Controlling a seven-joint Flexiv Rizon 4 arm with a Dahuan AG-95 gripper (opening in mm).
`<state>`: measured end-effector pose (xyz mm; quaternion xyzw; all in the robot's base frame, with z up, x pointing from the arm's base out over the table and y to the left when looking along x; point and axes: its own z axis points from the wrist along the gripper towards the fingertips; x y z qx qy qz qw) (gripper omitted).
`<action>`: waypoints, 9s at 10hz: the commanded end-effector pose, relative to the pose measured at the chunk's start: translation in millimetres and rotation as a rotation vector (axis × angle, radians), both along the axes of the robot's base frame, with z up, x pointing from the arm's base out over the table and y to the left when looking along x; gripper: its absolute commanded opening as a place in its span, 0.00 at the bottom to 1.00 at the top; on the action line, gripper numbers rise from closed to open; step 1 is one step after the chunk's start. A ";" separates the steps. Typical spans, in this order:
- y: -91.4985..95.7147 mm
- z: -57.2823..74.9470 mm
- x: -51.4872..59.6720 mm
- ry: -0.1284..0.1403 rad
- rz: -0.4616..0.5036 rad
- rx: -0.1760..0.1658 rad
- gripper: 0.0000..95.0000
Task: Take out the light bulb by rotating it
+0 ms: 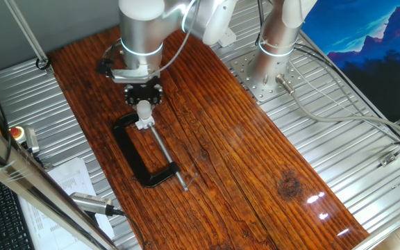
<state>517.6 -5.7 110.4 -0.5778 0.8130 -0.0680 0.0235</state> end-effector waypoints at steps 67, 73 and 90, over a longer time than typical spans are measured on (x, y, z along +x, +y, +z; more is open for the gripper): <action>27.0 52.9 61.3 -0.205 -0.145 0.174 0.00; 68.6 51.3 81.2 -0.253 -0.467 0.256 0.00; 94.1 24.0 124.9 -0.286 -0.762 0.320 0.00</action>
